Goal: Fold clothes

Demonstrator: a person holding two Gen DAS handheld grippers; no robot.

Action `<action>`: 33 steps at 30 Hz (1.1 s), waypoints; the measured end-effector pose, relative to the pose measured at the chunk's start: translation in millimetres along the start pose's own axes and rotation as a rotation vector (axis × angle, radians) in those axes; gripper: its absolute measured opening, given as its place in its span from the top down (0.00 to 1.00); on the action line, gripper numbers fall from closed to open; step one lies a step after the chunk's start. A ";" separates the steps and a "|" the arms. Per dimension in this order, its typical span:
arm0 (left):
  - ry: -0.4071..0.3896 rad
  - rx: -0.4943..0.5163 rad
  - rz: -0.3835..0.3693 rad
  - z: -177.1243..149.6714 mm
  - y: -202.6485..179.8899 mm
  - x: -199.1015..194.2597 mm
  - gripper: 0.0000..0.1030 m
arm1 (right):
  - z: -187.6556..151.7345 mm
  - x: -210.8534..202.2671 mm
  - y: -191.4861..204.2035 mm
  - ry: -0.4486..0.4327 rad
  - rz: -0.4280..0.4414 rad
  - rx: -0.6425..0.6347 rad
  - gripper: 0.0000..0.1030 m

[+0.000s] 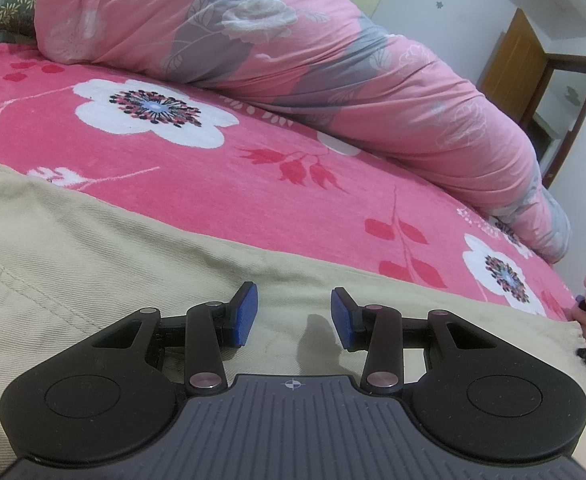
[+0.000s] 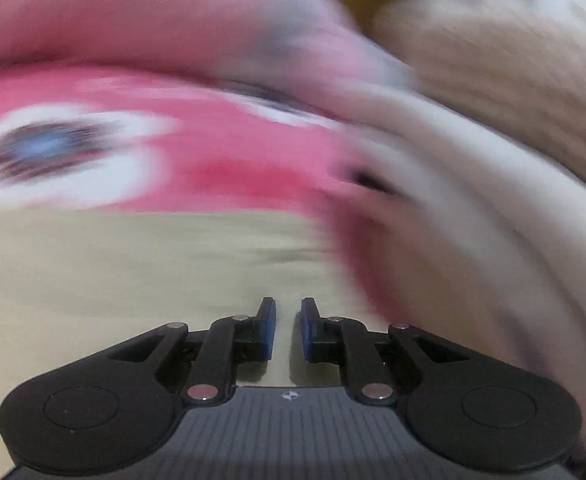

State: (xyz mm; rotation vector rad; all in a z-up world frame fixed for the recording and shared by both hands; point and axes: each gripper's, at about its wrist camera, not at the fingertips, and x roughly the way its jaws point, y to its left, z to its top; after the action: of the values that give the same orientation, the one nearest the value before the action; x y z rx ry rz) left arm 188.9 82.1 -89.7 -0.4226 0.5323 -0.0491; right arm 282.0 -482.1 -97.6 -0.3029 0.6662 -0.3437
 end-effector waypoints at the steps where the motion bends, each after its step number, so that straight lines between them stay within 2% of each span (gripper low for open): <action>1: 0.000 -0.001 0.000 0.1 0.1 0.0 0.61 | 2.4 3.3 -5.2 -0.003 -0.042 -0.014 0.88; 3: -0.001 -0.002 -0.002 0.0 0.3 -0.4 0.61 | 7.1 9.6 -15.3 -0.011 -0.122 -0.041 0.89; 4: -0.001 -0.003 -0.002 0.1 0.6 -0.3 0.61 | 11.1 0.4 -11.5 -0.052 -0.067 -0.043 0.89; 9: -0.001 -0.003 -0.001 0.2 0.5 0.1 0.61 | 31.5 -9.1 10.9 -0.101 0.229 -0.033 0.89; 11: -0.001 -0.003 -0.002 0.2 0.6 0.2 0.61 | 35.9 30.8 19.7 0.005 0.086 -0.072 0.90; 12: -0.001 -0.003 -0.002 0.2 0.6 0.3 0.61 | 37.9 31.7 22.3 -0.001 0.025 -0.094 0.78; 15: 0.000 -0.002 -0.001 0.0 0.5 0.6 0.61 | 43.6 33.5 30.1 -0.020 -0.156 -0.160 0.82; 17: 0.000 -0.001 0.000 -0.1 0.4 0.6 0.61 | 42.0 -4.0 35.6 -0.121 -0.113 -0.162 0.82; 19: -0.001 -0.001 0.000 -0.4 0.2 0.3 0.61 | 41.7 -34.9 41.6 -0.157 0.002 -0.089 0.82; 21: -0.001 -0.001 0.000 -0.6 0.1 0.1 0.61 | 33.9 -76.3 47.7 -0.167 0.220 -0.063 0.82; 25: -0.001 -0.002 -0.001 -0.9 -0.4 0.1 0.61 | 4.6 -147.0 98.3 -0.184 0.562 -0.219 0.82; 27: -0.002 -0.003 -0.001 -1.1 -0.5 0.2 0.61 | -11.1 -159.1 115.9 -0.172 0.677 -0.262 0.82; 28: -0.002 -0.005 -0.003 -1.1 -0.2 0.2 0.61 | -20.9 -162.6 118.4 -0.153 0.662 -0.285 0.82; 30: -0.003 -0.010 -0.007 -1.1 0.6 0.2 0.61 | -33.4 -143.4 103.1 -0.130 0.536 -0.271 0.80; 31: -0.004 -0.014 -0.009 -1.1 1.2 0.0 0.61 | -34.0 -130.4 82.6 -0.103 0.456 -0.198 0.79; 33: -0.004 -0.021 -0.015 -1.0 2.6 -0.3 0.61 | -28.1 -102.2 42.2 -0.013 0.235 -0.062 0.79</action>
State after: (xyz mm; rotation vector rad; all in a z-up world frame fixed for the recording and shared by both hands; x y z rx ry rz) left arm 188.0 84.1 -91.4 -0.4472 0.5257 -0.0568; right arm 197.8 -407.5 -78.7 -0.2823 0.6924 -0.0966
